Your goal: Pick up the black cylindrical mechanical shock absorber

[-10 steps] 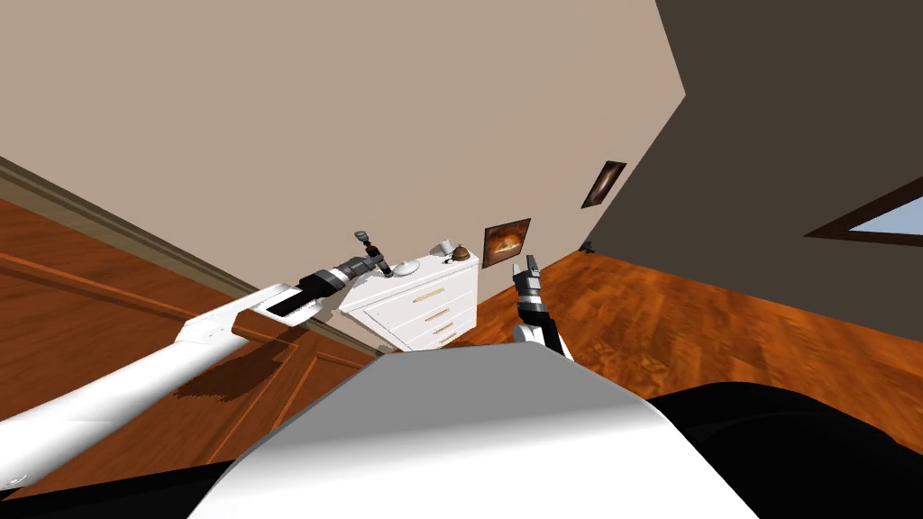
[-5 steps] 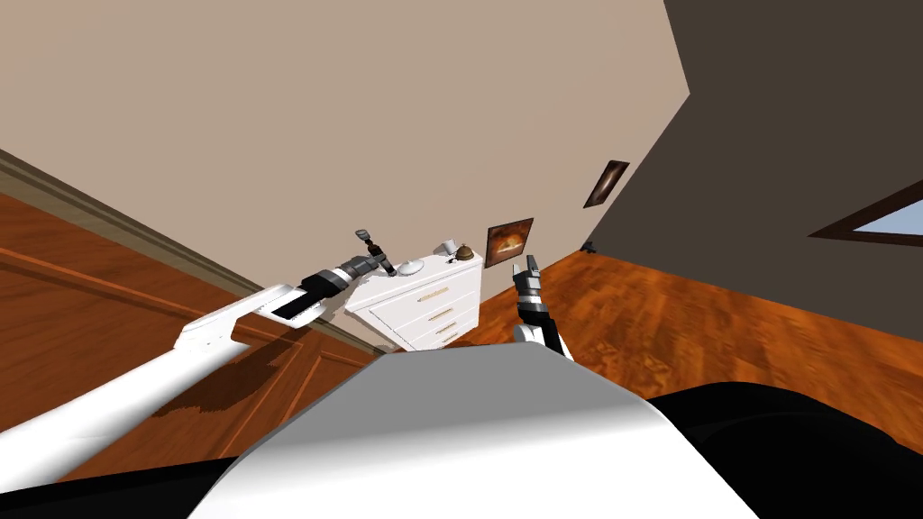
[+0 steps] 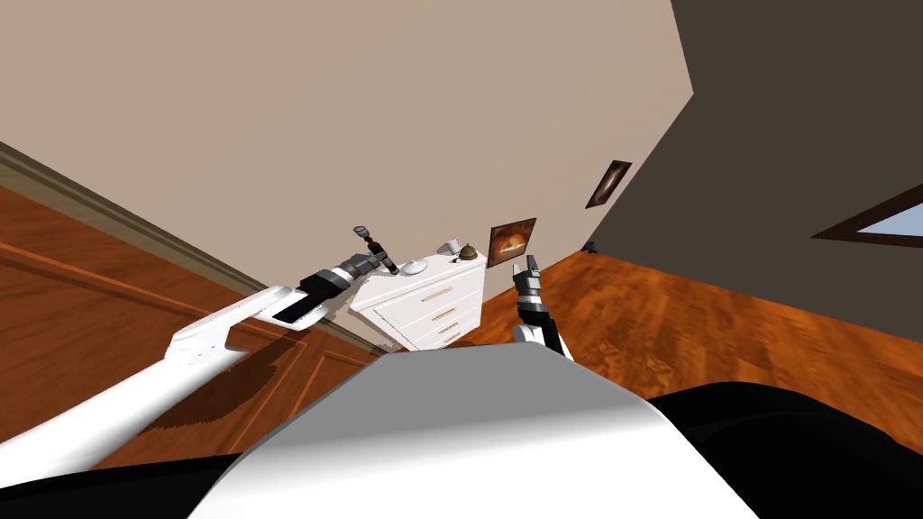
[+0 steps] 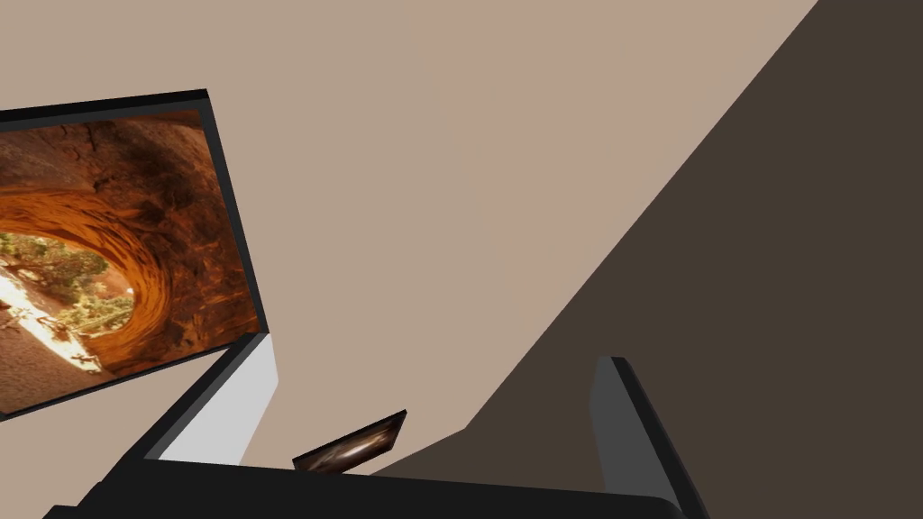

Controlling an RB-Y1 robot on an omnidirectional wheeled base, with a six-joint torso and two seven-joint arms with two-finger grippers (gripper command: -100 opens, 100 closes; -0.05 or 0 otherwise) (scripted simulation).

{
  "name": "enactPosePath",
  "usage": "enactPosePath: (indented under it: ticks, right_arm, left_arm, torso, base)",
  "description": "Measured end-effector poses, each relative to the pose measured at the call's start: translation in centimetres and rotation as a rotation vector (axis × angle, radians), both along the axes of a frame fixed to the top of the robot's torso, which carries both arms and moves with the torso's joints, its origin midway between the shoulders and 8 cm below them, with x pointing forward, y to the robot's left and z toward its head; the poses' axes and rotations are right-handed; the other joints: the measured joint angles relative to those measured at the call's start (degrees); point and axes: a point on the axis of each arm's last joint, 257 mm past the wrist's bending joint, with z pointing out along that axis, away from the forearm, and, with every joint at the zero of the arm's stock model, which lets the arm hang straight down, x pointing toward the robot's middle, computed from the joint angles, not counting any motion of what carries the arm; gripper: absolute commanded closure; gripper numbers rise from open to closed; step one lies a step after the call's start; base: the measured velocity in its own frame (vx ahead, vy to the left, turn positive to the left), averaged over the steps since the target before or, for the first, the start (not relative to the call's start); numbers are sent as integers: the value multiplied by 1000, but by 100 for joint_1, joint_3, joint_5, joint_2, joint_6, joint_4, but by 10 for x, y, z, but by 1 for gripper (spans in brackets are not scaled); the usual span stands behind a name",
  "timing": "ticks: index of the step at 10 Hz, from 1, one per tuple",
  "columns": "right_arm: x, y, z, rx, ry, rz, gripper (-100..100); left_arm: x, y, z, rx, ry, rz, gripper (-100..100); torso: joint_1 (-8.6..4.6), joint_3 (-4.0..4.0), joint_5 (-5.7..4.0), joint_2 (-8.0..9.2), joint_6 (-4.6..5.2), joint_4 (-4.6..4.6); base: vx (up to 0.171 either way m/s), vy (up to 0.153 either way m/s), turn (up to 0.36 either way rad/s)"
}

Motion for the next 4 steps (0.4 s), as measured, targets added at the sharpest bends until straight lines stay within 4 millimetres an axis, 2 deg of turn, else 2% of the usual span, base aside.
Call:
enactPosePath:
  ticks: [1,3,4]
  right_arm:
    - [0,0,0,0,0,0,0]
    - [0,0,0,0,0,0,0]
    - [0,0,0,0,0,0,0]
  left_arm:
    - [-3,-1,7,1,-16,14,100]
    - [-8,-10,21,11,-46,27,100]
    - [-9,-11,21,11,-47,27,0]
  torso:
    - [14,2,0,1,-4,3]
    - [-4,2,-2,3,-1,2]
    - [-13,1,-5,2,-1,1]
  base:
    - [8,83,0]
    - [2,26,1]
    - [0,0,0]
